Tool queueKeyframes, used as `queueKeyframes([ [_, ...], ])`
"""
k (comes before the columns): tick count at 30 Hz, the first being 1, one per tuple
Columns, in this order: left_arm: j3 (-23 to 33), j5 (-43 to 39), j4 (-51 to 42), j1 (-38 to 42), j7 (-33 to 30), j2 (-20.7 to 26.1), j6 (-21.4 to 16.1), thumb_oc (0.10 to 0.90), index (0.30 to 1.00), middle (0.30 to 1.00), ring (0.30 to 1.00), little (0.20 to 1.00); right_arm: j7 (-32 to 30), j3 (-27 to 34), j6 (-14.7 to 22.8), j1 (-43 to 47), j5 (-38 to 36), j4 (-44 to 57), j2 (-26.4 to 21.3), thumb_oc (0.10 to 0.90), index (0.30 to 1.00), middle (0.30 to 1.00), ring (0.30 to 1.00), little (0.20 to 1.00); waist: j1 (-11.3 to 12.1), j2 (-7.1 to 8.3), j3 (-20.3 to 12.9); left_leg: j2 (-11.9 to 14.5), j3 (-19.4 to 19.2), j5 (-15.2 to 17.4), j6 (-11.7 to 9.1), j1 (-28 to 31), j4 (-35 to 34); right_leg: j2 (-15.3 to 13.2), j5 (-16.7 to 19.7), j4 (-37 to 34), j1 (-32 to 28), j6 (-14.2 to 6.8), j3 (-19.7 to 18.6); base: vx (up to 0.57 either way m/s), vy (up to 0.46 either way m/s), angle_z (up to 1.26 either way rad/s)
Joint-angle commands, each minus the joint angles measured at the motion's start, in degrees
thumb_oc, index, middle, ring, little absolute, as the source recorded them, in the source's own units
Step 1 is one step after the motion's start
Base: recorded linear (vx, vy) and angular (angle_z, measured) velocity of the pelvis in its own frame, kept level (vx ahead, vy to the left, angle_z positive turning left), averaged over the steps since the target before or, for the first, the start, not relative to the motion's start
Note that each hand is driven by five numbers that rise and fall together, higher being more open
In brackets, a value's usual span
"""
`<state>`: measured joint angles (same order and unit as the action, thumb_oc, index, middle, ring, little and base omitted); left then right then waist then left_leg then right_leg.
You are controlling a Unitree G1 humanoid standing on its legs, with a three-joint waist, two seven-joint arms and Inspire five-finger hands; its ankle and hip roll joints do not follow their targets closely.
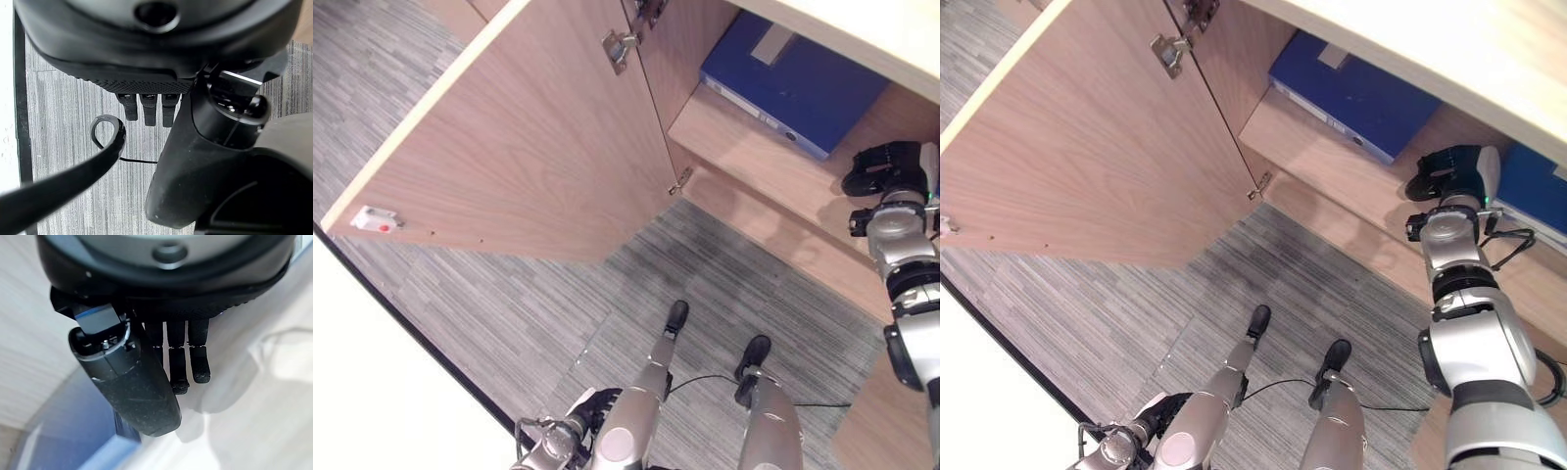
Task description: Put the empty folder in the office cabinet
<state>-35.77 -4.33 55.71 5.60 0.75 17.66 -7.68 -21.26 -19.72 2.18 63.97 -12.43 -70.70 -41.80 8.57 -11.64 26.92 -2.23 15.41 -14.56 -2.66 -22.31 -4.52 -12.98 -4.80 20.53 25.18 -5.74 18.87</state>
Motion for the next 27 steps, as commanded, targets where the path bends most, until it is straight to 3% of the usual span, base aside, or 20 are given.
queueKeyframes([
  [1, -1.9, -3.4, -1.1, -0.7, 1.7, -0.1, -2.1, 0.8, 0.9, 0.9, 0.9, 0.9, -2.6, -5.7, 3.1, 8.1, -0.8, 1.3, -9.0, 0.4, 0.3, 0.3, 0.3, 0.3, -0.3, 0.55, -2.4, 0.8, -1.1, 11.3, 0.5, 4.4, 0.0, 0.2, 3.4, -4.8, 3.1, -2.6, -1.0, 0.02, -0.033, -0.03],
  [8, -1.5, -4.7, -0.8, -1.1, 2.0, 0.1, -2.0, 0.8, 0.9, 0.9, 0.9, 0.9, -2.5, -7.0, 3.1, 12.0, -2.9, -0.8, -13.4, 0.4, 0.3, 0.3, 0.3, 0.3, -0.9, 0.54, -3.5, 0.8, -1.1, 11.5, 0.1, 4.0, -0.4, 0.4, 3.1, -5.0, 3.7, -2.5, -1.1, 0.02, -0.025, -0.02],
  [9, 2.3, -26.2, -15.6, 18.2, -12.6, -11.1, -10.6, 0.8, 0.9, 0.9, 0.9, 0.9, -4.5, -7.1, 2.8, 10.9, -3.3, -1.9, -8.6, 0.4, 0.3, 0.3, 0.3, 0.3, -1.9, 2.01, -4.0, 0.8, -1.0, 11.4, 0.0, 3.7, -0.5, 0.6, 3.3, -5.2, 3.8, -2.3, -0.8, 0.02, -0.098, 0.0],
  [10, 2.5, -26.3, -15.5, 18.7, -12.7, -11.3, -10.7, 0.8, 0.9, 0.9, 0.9, 0.9, -4.5, -7.6, 2.7, 11.7, -3.4, -2.1, -8.6, 0.4, 0.3, 0.3, 0.3, 0.3, -2.2, 1.8, -3.4, 0.7, -0.9, 11.3, 0.0, 3.8, -0.5, 0.6, 3.3, -5.1, 3.7, -2.3, -0.8, 0.01, -0.119, 0.04],
  [11, 12.0, -34.3, -9.3, 20.9, -11.1, -6.9, -3.5, 0.8, 0.9, 0.9, 0.9, 0.9, -4.7, -9.4, 2.8, 12.8, -5.9, -0.1, -7.9, 0.4, 0.3, 0.3, 0.3, 0.3, -2.5, 2.79, -3.5, 1.2, -1.4, 11.2, -0.2, 4.0, -0.5, 0.9, 3.5, -5.4, 3.8, -2.4, -1.0, 0.02, -0.038, 0.06],
  [12, 17.1, -38.4, -5.0, 19.9, -10.0, -5.3, -6.7, 0.8, 0.9, 0.9, 0.9, 0.9, -4.6, -8.1, 2.6, 12.8, -6.5, -0.3, -9.8, 0.4, 0.3, 0.3, 0.3, 0.3, -2.7, 2.82, -3.7, 1.2, -1.6, 11.5, -0.4, 4.2, -0.5, 0.9, 3.2, -5.3, 3.6, -2.4, -1.0, 0.04, -0.047, 0.09],
  [13, 19.1, -42.2, -4.1, 20.6, -8.8, -5.2, -7.4, 0.8, 0.9, 0.9, 0.9, 0.9, -4.9, -7.2, 2.7, 12.4, -5.9, -0.6, -10.5, 0.4, 0.3, 0.3, 0.3, 0.3, -2.8, 2.82, -3.9, 1.3, -1.5, 11.6, -0.5, 4.4, -0.5, 1.0, 3.0, -5.3, 3.5, -2.4, -1.0, 0.05, -0.019, 0.07],
  [19, 22.7, -47.2, 6.2, 37.8, -6.5, -0.1, -5.1, 0.8, 0.9, 0.9, 0.9, 0.9, -2.7, -10.3, 1.8, 18.1, -5.9, -4.1, -9.3, 0.4, 0.3, 0.3, 0.3, 0.3, -5.2, 4.35, -4.8, 2.0, -2.4, 12.3, -1.0, 4.8, -0.5, 1.6, 2.7, -5.1, 3.7, -2.5, -1.9, 0.02, -0.023, 0.05],
  [27, 23.5, -47.6, 11.8, 45.8, -6.6, 1.7, -4.1, 0.8, 0.9, 0.9, 0.9, 0.9, -1.8, -11.0, 2.0, 21.3, -8.1, -7.4, -5.3, 0.4, 0.3, 0.3, 0.3, 0.3, -7.0, 5.55, -5.5, 2.6, -3.5, 12.9, -0.8, 5.5, -0.5, 2.4, 2.6, -4.6, 4.1, -2.5, -2.5, 0.02, -0.013, -0.18],
])
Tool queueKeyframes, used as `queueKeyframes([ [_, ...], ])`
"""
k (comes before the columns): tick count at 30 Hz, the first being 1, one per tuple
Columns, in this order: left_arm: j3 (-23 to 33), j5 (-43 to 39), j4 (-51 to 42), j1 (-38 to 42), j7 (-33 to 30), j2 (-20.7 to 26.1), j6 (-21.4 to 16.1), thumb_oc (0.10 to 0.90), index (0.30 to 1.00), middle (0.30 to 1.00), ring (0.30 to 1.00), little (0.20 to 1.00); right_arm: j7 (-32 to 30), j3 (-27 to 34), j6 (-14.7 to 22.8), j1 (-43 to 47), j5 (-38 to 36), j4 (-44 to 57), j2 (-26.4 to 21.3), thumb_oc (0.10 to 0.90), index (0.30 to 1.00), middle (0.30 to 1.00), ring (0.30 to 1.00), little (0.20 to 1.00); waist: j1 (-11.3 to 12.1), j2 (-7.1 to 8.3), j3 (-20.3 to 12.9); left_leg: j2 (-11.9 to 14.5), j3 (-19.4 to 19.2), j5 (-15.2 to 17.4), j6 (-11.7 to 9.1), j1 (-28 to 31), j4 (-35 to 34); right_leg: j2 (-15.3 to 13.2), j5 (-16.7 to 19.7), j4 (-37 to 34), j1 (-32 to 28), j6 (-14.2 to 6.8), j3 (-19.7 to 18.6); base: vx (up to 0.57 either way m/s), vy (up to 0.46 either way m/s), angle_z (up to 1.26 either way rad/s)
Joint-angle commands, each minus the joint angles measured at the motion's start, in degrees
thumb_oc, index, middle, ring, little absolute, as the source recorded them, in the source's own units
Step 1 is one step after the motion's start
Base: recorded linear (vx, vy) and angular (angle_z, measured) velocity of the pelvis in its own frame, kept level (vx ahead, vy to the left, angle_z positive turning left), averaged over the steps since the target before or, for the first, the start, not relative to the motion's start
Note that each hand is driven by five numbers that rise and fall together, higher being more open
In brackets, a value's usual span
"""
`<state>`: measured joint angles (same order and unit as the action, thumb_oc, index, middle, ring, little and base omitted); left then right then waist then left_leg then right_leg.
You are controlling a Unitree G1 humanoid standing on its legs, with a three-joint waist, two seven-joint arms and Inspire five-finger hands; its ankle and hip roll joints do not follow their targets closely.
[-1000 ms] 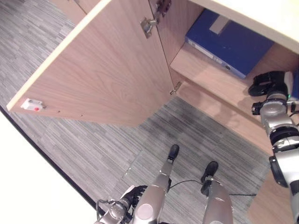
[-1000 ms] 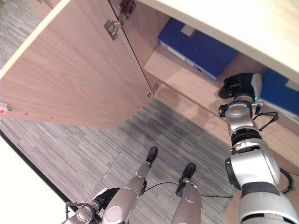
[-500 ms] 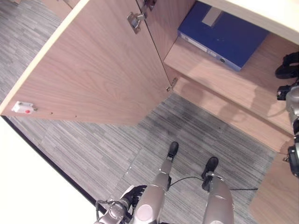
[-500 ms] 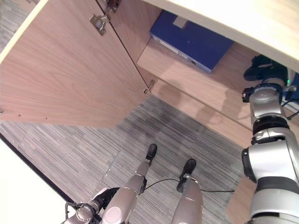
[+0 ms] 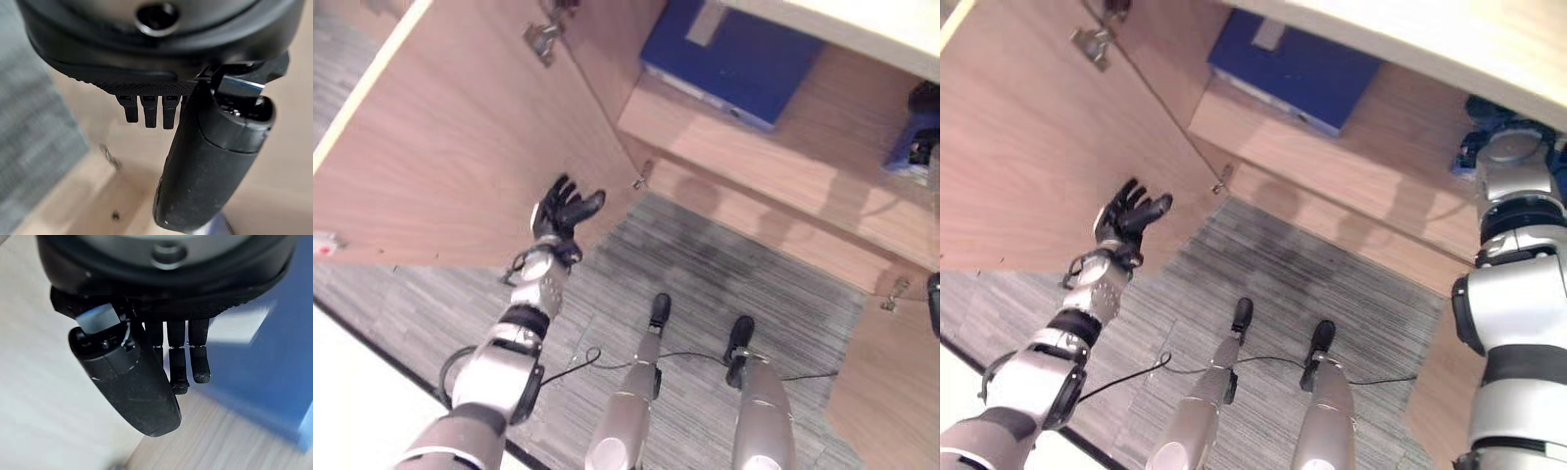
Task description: Put the empty folder in the office cabinet
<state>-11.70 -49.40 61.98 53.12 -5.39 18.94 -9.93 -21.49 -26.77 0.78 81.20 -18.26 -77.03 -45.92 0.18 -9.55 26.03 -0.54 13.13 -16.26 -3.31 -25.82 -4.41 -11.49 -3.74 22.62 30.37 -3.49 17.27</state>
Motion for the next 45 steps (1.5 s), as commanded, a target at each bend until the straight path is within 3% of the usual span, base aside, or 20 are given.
queueKeyframes([
  [1, -0.5, -2.5, 5.7, -1.3, -0.7, 0.7, -2.0, 0.8, 0.9, 0.9, 0.9, 0.9, -1.5, -3.7, 3.6, 3.9, -2.8, -0.8, 0.0, 0.4, 0.3, 0.3, 0.3, 0.3, 1.2, 3.65, -4.8, 1.1, -1.4, 14.8, -0.1, 9.2, -0.6, 1.0, 1.4, -6.5, -1.1, -4.7, -1.0, 0.01, 0.001, -0.16],
  [2, -0.5, -2.5, 5.7, -1.4, -0.7, 0.7, -2.0, 0.8, 0.9, 0.9, 0.9, 0.9, -1.5, -3.6, 3.6, 3.9, -2.8, -0.8, 0.0, 0.4, 0.3, 0.3, 0.3, 0.3, 1.2, 3.67, -4.8, 1.1, -1.4, 14.8, -0.1, 9.2, -0.6, 1.0, 1.4, -6.5, -1.1, -4.7, -1.1, 0.01, -0.025, -0.16],
  [3, -10.4, 0.0, 5.3, 17.0, -8.4, -15.0, -2.0, 0.8, 0.9, 0.9, 0.9, 0.9, -2.2, -6.3, 3.6, 5.3, -3.0, -0.7, 8.0, 0.4, 0.3, 0.3, 0.3, 0.3, -0.8, 4.61, -4.6, 1.4, -2.0, 14.9, 0.0, 9.4, -0.6, 1.6, 1.5, -6.5, -1.0, -4.7, -1.5, 0.0, -0.028, -0.08],
  [4, -10.3, -0.2, 5.6, 17.3, -8.0, -14.4, -1.9, 0.8, 0.9, 0.9, 0.9, 0.9, -2.2, -6.2, 3.7, 5.7, -3.0, -0.8, 8.4, 0.4, 0.3, 0.3, 0.3, 0.3, -1.1, 4.91, -4.2, 1.4, -2.1, 14.9, 0.0, 9.5, -0.6, 1.6, 1.4, -6.4, -1.1, -4.6, -1.6, 0.02, -0.007, -0.18],
  [5, -6.9, -0.2, 7.2, 13.6, -7.8, -9.4, -3.8, 0.8, 0.9, 0.9, 0.9, 0.9, -2.6, -5.3, 4.5, 5.0, -3.6, 0.2, 7.6, 0.4, 0.3, 0.3, 0.3, 0.3, -1.4, 5.26, -4.7, 1.4, -2.2, 15.2, -0.1, 10.1, -0.6, 1.7, 1.4, -6.6, -1.5, -4.7, -1.6, 0.03, 0.02, -0.16],
  [12, -5.4, 0.0, 6.1, 13.2, -7.7, -8.7, -4.5, 0.8, 0.9, 0.9, 0.9, 0.9, -3.8, -0.5, 8.0, -0.1, -7.2, 7.3, 10.1, 0.4, 0.3, 0.3, 0.3, 0.3, -2.2, 6.3, -6.3, 1.7, -2.2, 15.6, -0.2, 11.6, -0.6, 2.1, 2.0, -8.1, -3.5, -4.7, -1.6, 0.03, 0.015, -0.06],
  [24, -3.5, 2.1, 4.8, 13.2, -8.1, -0.3, -2.7, 0.8, 0.9, 0.9, 0.9, 0.9, -1.6, 3.4, 9.5, -16.5, -4.2, 26.9, 13.6, 0.4, 0.3, 0.3, 0.3, 0.3, -2.4, 9.76, -9.2, 2.7, -3.2, 17.2, 0.2, 16.6, -0.6, 2.4, 2.8, -9.9, -8.7, -4.9, -1.2, 0.02, 0.019, -0.03],
  [28, -1.4, 3.8, 0.4, 7.1, -8.4, 2.4, -3.2, 0.8, 0.9, 0.9, 0.9, 0.9, -0.8, 6.5, 9.7, -26.7, -1.6, 35.6, 13.4, 0.4, 0.3, 0.3, 0.3, 0.3, -2.0, 11.59, -10.6, 2.6, -3.5, 17.5, 0.5, 18.0, -0.5, 2.9, 3.3, -12.2, -11.4, -4.8, -1.1, 0.03, 0.022, -0.02],
  [29, -7.3, 28.8, 5.8, -31.6, 16.4, 19.0, 2.2, 0.8, 0.9, 0.9, 0.9, 0.9, 3.2, 12.9, 11.2, -34.1, -2.4, 40.9, 7.1, 0.4, 0.3, 0.3, 0.3, 0.3, -0.5, 10.81, -10.5, 2.5, -3.9, 17.1, 0.5, 18.0, -0.5, 2.7, 4.1, -13.1, -11.8, -5.1, -1.1, 0.01, 0.067, 0.0],
  [30, -19.6, 30.9, -24.9, -23.4, 7.1, 21.8, -3.5, 0.8, 0.9, 0.9, 0.9, 0.9, 2.4, 14.3, 13.1, -40.8, -0.1, 46.4, 10.2, 0.4, 0.3, 0.3, 0.3, 0.3, 0.6, 10.96, -10.6, 2.3, -3.1, 17.4, 0.6, 18.5, -0.4, 2.6, 4.4, -13.8, -13.4, -5.2, -0.2, 0.03, 0.05, -0.21],
  [31, -23.0, 27.1, -31.9, -17.5, 10.0, 22.4, -3.5, 0.8, 0.9, 0.9, 0.9, 0.9, 1.9, 14.0, 13.5, -42.8, -1.5, 43.4, 11.7, 0.4, 0.3, 0.3, 0.3, 0.3, 0.6, 11.15, -11.1, 2.5, -3.2, 17.8, 0.5, 19.0, -0.4, 2.7, 4.0, -14.1, -14.5, -5.4, 0.4, 0.04, -0.032, -0.27],
  [32, -23.2, 27.0, -32.0, -17.2, 10.0, 22.5, -3.3, 0.8, 0.9, 0.9, 0.9, 0.9, 1.9, 14.2, 13.6, -42.8, -1.5, 43.3, 11.7, 0.4, 0.3, 0.3, 0.3, 0.3, 0.7, 11.29, -11.1, 2.3, -3.2, 17.5, 0.6, 18.8, -0.4, 2.6, 4.3, -14.4, -14.5, -5.4, 0.4, 0.07, -0.001, -0.06],
  [33, -12.6, 32.3, -26.8, -42.2, 13.3, 28.0, -4.3, 0.8, 0.9, 0.9, 0.9, 0.9, 4.4, 20.6, 12.8, -53.2, -2.6, 48.4, 10.9, 0.4, 0.3, 0.3, 0.3, 0.3, 2.0, 11.52, -11.9, 2.7, -3.6, 18.1, 0.7, 19.9, -0.3, 3.0, 3.9, -15.2, -16.4, -5.4, 0.1, 0.03, 0.026, 0.34],
  [34, -12.5, 32.3, -26.9, -42.3, 13.3, 28.0, -4.3, 0.8, 0.9, 0.9, 0.9, 0.9, 4.4, 20.6, 12.8, -53.1, -2.6, 48.4, 10.9, 0.4, 0.3, 0.3, 0.3, 0.3, 1.8, 11.64, -12.1, 2.4, -3.5, 17.6, 0.9, 19.5, -0.4, 2.7, 4.4, -15.5, -16.2, -5.5, 0.2, 0.07, 0.012, 0.3],
  [35, -8.1, 30.1, -31.7, -56.2, 16.9, 31.1, -4.5, 0.8, 0.9, 0.9, 0.9, 0.9, 6.5, 23.6, 13.2, -56.5, -1.6, 49.0, 9.9, 0.442, 0.364, 0.364, 0.364, 0.364, 4.4, 11.66, -12.5, 2.3, -3.0, 18.1, 1.0, 20.3, -0.3, 3.0, 4.2, -16.5, -17.9, -5.7, 1.1, 0.0, 0.0, 0.0],
  [36, -7.5, 30.2, -32.0, -57.0, 17.0, 31.1, -4.6, 0.8, 0.9, 0.9, 0.9, 0.9, 6.5, 23.2, 13.3, -56.5, -1.7, 49.0, 10.1, 0.442, 0.364, 0.364, 0.364, 0.364, 4.0, 11.78, -12.8, 2.2, -3.0, 17.8, 1.0, 20.2, -0.4, 2.9, 4.5, -16.7, -17.9, -5.7, 1.1, 0.03, 0.022, -0.09],
  [37, -4.7, 23.1, -37.6, -66.0, 24.9, 30.9, -3.2, 0.8, 0.9, 0.9, 0.9, 0.9, 7.5, 25.6, 14.4, -61.1, -1.7, 49.1, 11.0, 0.8, 0.9, 0.9, 0.9, 0.9, 4.9, 11.93, -13.3, 2.0, -2.6, 17.9, 1.1, 21.0, -0.4, 3.1, 4.5, -17.3, -19.4, -5.9, 1.4, 0.02, 0.05, 0.05],
  [39, -4.0, 22.0, -36.8, -66.8, 26.6, 29.6, -2.9, 0.8, 0.9, 0.9, 0.9, 0.9, 8.5, 25.8, 14.7, -63.2, -2.5, 49.8, 12.5, 0.8, 0.9, 0.9, 0.9, 0.9, 4.8, 12.27, -13.9, 1.8, -2.7, 17.9, 1.2, 21.6, -0.4, 3.2, 4.6, -17.8, -20.1, -6.0, 1.4, 0.04, 0.06, 0.29],
  [42, -3.1, 27.3, -33.6, -67.5, 26.6, 25.0, -3.8, 0.8, 0.9, 0.9, 0.9, 0.9, 11.9, 27.5, 14.2, -70.2, -1.3, 49.8, 17.2, 0.8, 0.9, 0.9, 0.9, 0.9, 4.6, 12.64, -16.2, 1.8, -3.8, 18.7, 1.4, 23.9, -0.5, 3.6, 5.0, -19.9, -22.8, -6.1, 0.6, 0.05, 0.083, 0.11],
  [45, -1.4, 28.2, -34.6, -69.7, 26.6, 24.3, -3.9, 0.8, 0.9, 0.9, 0.9, 0.9, 12.8, 28.0, 13.5, -72.8, -0.3, 50.1, 18.2, 0.8, 0.9, 0.9, 0.9, 0.9, 4.6, 12.67, -17.1, 1.8, -4.4, 19.1, 1.5, 25.2, -0.6, 3.8, 5.4, -20.9, -24.0, -6.1, 0.2, 0.07, 0.092, -0.05],
])
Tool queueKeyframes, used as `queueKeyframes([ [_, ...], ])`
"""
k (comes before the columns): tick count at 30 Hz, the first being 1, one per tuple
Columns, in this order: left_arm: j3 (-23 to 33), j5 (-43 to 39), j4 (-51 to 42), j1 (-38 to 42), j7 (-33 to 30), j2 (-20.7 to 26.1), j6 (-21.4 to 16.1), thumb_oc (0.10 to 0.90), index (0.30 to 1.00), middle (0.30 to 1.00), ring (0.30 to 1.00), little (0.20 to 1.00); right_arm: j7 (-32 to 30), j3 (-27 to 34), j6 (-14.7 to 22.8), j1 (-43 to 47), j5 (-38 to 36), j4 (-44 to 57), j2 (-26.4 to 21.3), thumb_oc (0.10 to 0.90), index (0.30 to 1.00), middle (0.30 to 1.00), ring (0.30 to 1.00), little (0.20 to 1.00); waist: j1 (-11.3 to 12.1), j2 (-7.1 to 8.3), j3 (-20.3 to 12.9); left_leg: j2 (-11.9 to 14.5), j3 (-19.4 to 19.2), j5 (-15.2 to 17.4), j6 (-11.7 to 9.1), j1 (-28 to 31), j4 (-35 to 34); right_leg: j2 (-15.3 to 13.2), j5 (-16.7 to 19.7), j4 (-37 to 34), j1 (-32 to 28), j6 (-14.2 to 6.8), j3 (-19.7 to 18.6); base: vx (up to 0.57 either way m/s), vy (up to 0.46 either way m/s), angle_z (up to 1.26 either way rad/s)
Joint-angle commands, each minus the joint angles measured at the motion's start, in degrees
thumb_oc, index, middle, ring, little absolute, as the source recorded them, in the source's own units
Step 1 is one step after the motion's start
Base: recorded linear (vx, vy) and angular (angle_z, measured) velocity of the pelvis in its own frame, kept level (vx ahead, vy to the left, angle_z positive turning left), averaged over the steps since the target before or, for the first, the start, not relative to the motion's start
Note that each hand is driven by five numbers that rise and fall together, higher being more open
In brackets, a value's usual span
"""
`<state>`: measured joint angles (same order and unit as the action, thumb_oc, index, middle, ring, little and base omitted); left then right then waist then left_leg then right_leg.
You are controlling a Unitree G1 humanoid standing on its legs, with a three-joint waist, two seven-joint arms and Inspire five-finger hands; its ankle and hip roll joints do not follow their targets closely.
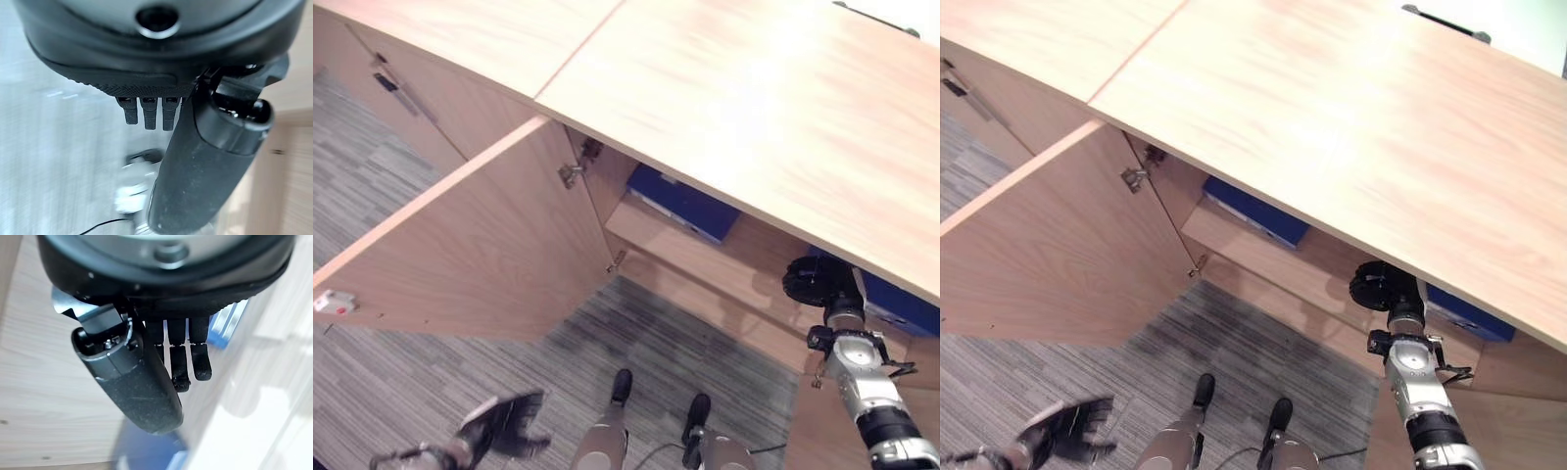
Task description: Put the empty folder in the office cabinet
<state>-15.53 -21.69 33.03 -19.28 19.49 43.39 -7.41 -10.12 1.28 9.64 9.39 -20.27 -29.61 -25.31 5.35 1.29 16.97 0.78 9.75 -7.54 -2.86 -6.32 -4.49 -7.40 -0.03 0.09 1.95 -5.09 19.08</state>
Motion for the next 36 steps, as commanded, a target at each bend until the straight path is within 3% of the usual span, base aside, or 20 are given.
queueKeyframes([
  [1, 3.6, 2.1, -7.5, 0.7, 1.7, -0.6, -6.2, 0.8, 0.9, 0.9, 0.9, 0.9, 2.2, 0.2, 4.0, -3.3, 2.6, 1.5, -0.9, 0.8, 0.9, 0.9, 0.9, 0.9, -0.8, 1.39, -8.9, 0.3, -1.7, 10.8, 1.4, 7.0, -0.5, -0.4, 1.9, 1.0, 3.1, -4.6, -2.1, 0.05, 0.075, -0.15],
  [5, 4.8, 5.2, -10.7, -2.3, 1.3, -1.8, -5.9, 0.8, 0.9, 0.9, 0.9, 0.9, 3.5, -0.5, 2.7, -6.3, 3.9, -0.2, 0.9, 0.8, 0.9, 0.9, 0.9, 0.9, -1.3, 0.98, -10.0, 0.0, -3.0, 11.8, 1.9, 9.1, -0.5, -0.7, 2.1, -0.2, 1.0, -4.8, -3.2, 0.07, 0.108, -0.39],
  [21, 5.8, 13.2, 1.9, 1.2, -3.2, -13.7, -5.2, 0.8, 0.9, 0.9, 0.9, 0.9, 8.2, -4.3, -1.4, -13.9, 9.4, -9.2, 3.8, 0.8, 0.9, 0.9, 0.9, 0.9, -4.6, 0.31, -12.8, -0.7, -5.5, 12.9, 2.4, 13.4, -0.5, -0.9, 1.4, 0.2, -2.1, -4.4, -5.4, 0.0, 0.033, -0.15],
  [36, 5.9, 14.1, 9.1, 4.9, -6.4, -18.1, -4.9, 0.8, 0.9, 0.9, 0.9, 0.9, 9.3, -6.8, -2.7, -14.4, 11.4, -16.3, 5.4, 0.8, 0.9, 0.9, 0.9, 0.9, -5.9, -0.26, -13.4, -0.9, -6.5, 12.7, 2.5, 14.9, -0.5, -0.9, 0.8, 0.9, -3.1, -4.2, -6.2, -0.01, 0.008, -0.06],
])
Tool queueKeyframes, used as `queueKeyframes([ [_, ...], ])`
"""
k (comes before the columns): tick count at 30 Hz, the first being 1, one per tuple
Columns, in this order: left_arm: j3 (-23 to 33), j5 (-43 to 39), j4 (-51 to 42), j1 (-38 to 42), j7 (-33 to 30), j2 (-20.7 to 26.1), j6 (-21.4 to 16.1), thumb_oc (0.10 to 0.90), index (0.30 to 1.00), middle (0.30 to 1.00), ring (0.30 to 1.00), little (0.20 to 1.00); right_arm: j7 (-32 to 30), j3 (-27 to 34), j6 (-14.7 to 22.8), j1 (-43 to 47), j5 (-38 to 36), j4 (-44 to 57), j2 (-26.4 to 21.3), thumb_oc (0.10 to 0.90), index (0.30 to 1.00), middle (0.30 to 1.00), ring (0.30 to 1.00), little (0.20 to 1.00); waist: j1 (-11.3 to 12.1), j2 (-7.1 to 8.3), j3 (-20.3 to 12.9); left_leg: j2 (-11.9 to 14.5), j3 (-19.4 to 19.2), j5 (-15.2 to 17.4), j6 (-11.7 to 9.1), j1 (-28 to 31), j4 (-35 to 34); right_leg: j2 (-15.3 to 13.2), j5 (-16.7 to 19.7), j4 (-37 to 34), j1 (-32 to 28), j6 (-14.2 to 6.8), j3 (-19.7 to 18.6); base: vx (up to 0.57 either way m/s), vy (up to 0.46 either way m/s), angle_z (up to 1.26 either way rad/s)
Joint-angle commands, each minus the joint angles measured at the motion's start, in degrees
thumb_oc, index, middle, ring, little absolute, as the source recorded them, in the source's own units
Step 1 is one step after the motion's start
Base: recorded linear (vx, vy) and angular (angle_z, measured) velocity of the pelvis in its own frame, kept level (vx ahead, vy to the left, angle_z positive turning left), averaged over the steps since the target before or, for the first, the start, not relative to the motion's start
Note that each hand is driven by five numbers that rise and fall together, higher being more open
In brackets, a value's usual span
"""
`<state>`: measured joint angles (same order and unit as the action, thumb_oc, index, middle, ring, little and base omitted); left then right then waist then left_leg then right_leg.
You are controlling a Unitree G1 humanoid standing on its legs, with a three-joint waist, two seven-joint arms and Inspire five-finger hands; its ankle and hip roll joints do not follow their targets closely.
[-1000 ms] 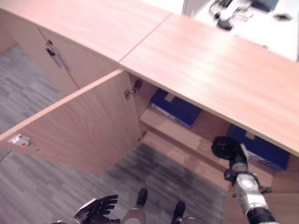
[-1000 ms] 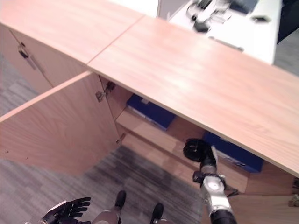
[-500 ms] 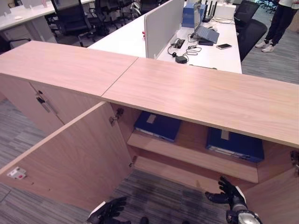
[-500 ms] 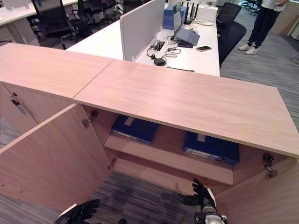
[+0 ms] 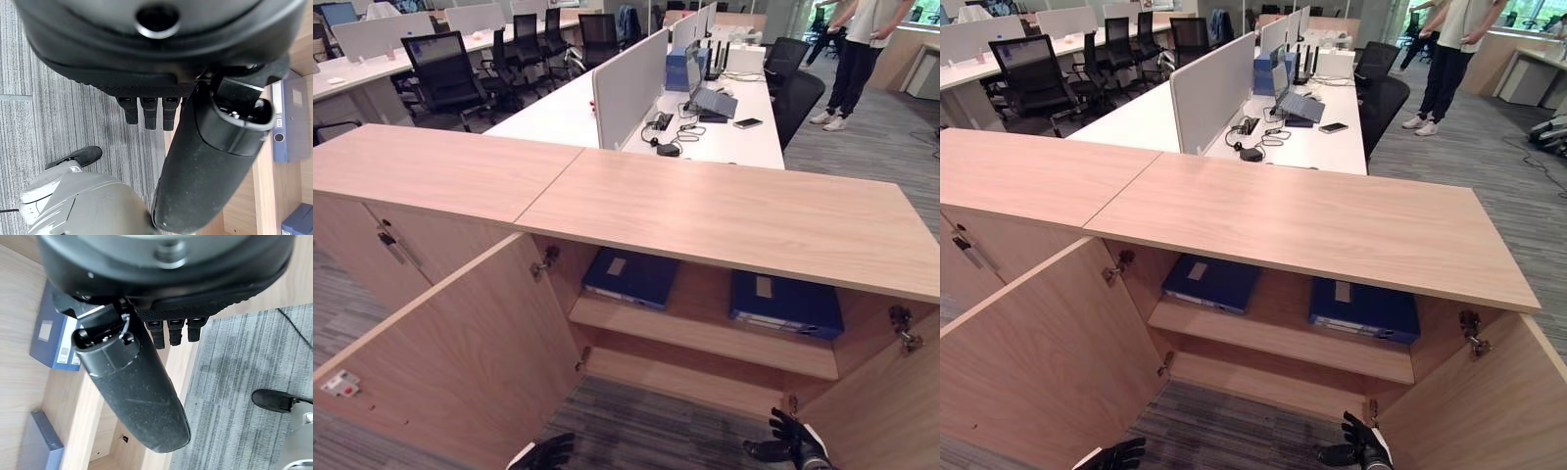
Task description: Put the empty folder in the office cabinet
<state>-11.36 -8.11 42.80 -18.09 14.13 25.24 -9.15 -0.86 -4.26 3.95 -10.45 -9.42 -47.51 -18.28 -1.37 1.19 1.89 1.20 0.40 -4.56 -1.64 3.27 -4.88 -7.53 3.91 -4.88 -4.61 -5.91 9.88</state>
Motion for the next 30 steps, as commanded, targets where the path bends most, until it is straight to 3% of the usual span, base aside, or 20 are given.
queueKeyframes([
  [1, 1.8, 0.4, -0.9, 3.8, -1.2, 0.0, -3.1, 0.8, 0.9, 0.9, 0.9, 0.9, 0.4, -1.7, 3.0, 5.4, 0.7, 1.6, -1.5, 0.8, 0.9, 0.9, 0.9, 0.9, 0.9, -0.17, 1.7, -1.2, 2.9, 9.6, 1.2, 5.3, -0.1, -0.8, -3.1, 5.7, 3.4, -3.3, 3.0, 0.0, 0.0, 0.0],
  [11, 4.5, -4.0, -2.1, 5.3, -3.3, -0.9, -3.3, 0.8, 0.9, 0.9, 0.9, 0.9, 1.0, -5.2, 3.6, 5.5, 0.7, 2.5, -0.5, 0.8, 0.9, 0.9, 0.9, 0.9, 3.3, -0.04, 2.3, -0.7, 6.8, 7.4, -0.2, 2.7, -0.1, -0.6, -3.3, 4.0, 2.6, -2.4, 6.8, -0.03, -0.034, 0.23],
  [13, 4.3, -6.2, -2.1, 7.3, -3.7, -1.0, -3.3, 0.8, 0.9, 0.9, 0.9, 0.9, 0.8, -7.3, 3.8, 6.3, 1.5, 2.3, -0.7, 0.8, 0.9, 0.9, 0.9, 0.9, 6.2, -0.34, 3.2, -0.7, 11.4, 5.2, -1.9, -0.1, 0.0, -0.3, -4.0, 2.5, 1.5, -1.8, 12.2, -0.12, -0.099, 0.66],
  [14, 4.2, -6.2, -2.1, 7.4, -3.7, -1.0, -3.3, 0.8, 0.9, 0.9, 0.9, 0.9, 0.8, -7.3, 3.8, 6.4, 1.5, 2.3, -0.7, 0.8, 0.9, 0.9, 0.9, 0.9, 5.9, -0.26, 3.1, -0.9, 11.7, 4.8, -1.8, -0.4, 0.0, -0.5, -3.8, 2.5, 1.7, -1.9, 12.4, -0.09, -0.073, 1.07],
  [17, 3.7, -8.0, -2.3, 9.0, -4.3, -1.4, -3.6, 0.8, 0.9, 0.9, 0.9, 0.9, 0.0, -7.9, 4.1, 8.0, 1.2, 2.3, -1.5, 0.8, 0.9, 0.9, 0.9, 0.9, 8.5, -0.73, 4.3, -1.0, 15.6, 1.1, -4.3, -5.0, 0.4, -0.5, -4.3, 0.7, 1.1, -1.8, 16.9, -0.13, -0.038, 1.02],
  [19, 3.6, -9.9, -2.8, 10.4, -4.9, -1.5, -4.0, 0.8, 0.9, 0.9, 0.9, 0.9, -0.7, -9.0, 4.3, 11.1, 0.8, 2.0, -2.7, 0.8, 0.9, 0.9, 0.9, 0.9, 11.3, -0.81, 5.7, -1.3, 17.2, 0.2, -5.4, -7.9, 1.1, -0.9, -4.3, 0.4, 1.3, -1.7, 18.3, -0.16, -0.008, 0.95],
  [21, 3.6, -9.9, -2.8, 10.5, -4.9, -1.5, -4.0, 0.8, 0.9, 0.9, 0.9, 0.9, -0.7, -9.0, 4.3, 11.2, 0.8, 1.9, -2.7, 0.8, 0.9, 0.9, 0.9, 0.9, 11.3, -0.81, 5.8, -1.3, 17.3, 0.1, -5.4, -7.9, 1.1, -0.9, -4.3, 0.5, 1.3, -1.7, 18.4, -0.09, -0.002, 0.65],
  [23, 3.1, -10.5, -2.7, 11.5, -5.0, -1.6, -3.8, 0.8, 0.9, 0.9, 0.9, 0.9, -1.2, -9.6, 4.2, 13.4, 0.8, 1.6, -3.4, 0.8, 0.9, 0.9, 0.9, 0.9, 11.1, -0.36, 6.0, -1.0, 14.0, 1.7, -4.6, -8.5, 3.4, -2.0, -3.5, 0.7, 2.5, -1.7, 20.1, -0.22, 0.044, 0.69],
  [24, 2.7, -10.9, -4.5, 11.0, -4.4, -1.3, -3.7, 0.8, 0.9, 0.9, 0.9, 0.9, -1.2, -10.5, 4.0, 14.8, 1.2, 1.2, -3.8, 0.8, 0.9, 0.9, 0.9, 0.9, 10.8, 0.63, 6.0, -0.6, 9.4, 5.9, -3.4, -7.8, 8.6, -3.3, -3.2, 1.2, 3.5, -0.9, 21.2, -0.2, 0.059, 0.77],
  [25, 2.8, -10.9, -4.6, 11.0, -4.4, -1.3, -3.7, 0.8, 0.9, 0.9, 0.9, 0.9, -1.2, -10.5, 4.0, 14.9, 1.2, 1.2, -3.8, 0.8, 0.9, 0.9, 0.9, 0.9, 10.9, 0.61, 6.1, -0.6, 9.4, 6.1, -3.4, -7.9, 9.0, -3.3, -3.2, 1.3, 3.5, -0.9, 21.1, -0.2, 0.083, 0.8],
  [27, 3.2, -11.1, -4.5, 10.5, -4.1, -0.7, -3.7, 0.8, 0.9, 0.9, 0.9, 0.9, -1.0, -10.7, 3.9, 15.9, 1.0, 1.6, -3.8, 0.8, 0.9, 0.9, 0.9, 0.9, 10.0, 1.36, 5.6, 0.6, 4.3, 12.0, -3.3, -4.2, 13.1, -3.1, -4.4, 2.2, 3.5, -0.2, 21.3, -0.07, 0.061, 0.6],
  [28, 3.2, -11.1, -4.6, 10.5, -4.0, -0.7, -3.7, 0.8, 0.9, 0.9, 0.9, 0.9, -1.0, -10.6, 3.9, 15.9, 1.0, 1.6, -3.8, 0.8, 0.9, 0.9, 0.9, 0.9, 10.1, 1.54, 6.0, 0.0, 3.9, 10.9, -2.9, -4.7, 13.3, -4.0, -3.4, 2.5, 4.0, 0.2, 22.3, -0.04, 0.079, 0.77],
  [29, 3.7, -11.8, -3.9, 11.1, -4.3, -1.1, -3.4, 0.8, 0.9, 0.9, 0.9, 0.9, -1.0, -9.7, 3.9, 16.2, -0.5, 1.5, -3.2, 0.8, 0.9, 0.9, 0.9, 0.9, 9.1, 1.18, 5.3, 2.4, 0.4, 12.8, -3.6, -0.9, 14.5, -3.3, -3.8, 2.8, 4.1, 0.0, 23.1, -0.13, 0.148, 0.89],
  [30, 3.7, -11.9, -3.5, 11.5, -4.6, -1.3, -3.5, 0.8, 0.9, 0.9, 0.9, 0.9, -1.1, -8.9, 3.9, 16.2, -1.8, 1.0, -2.7, 0.8, 0.9, 0.9, 0.9, 0.9, 8.5, 1.11, 4.8, 2.7, -0.7, 12.9, -3.9, 0.3, 14.8, -3.5, -3.2, 2.7, 4.5, -0.1, 23.9, -0.06, 0.11, 1.05],
])
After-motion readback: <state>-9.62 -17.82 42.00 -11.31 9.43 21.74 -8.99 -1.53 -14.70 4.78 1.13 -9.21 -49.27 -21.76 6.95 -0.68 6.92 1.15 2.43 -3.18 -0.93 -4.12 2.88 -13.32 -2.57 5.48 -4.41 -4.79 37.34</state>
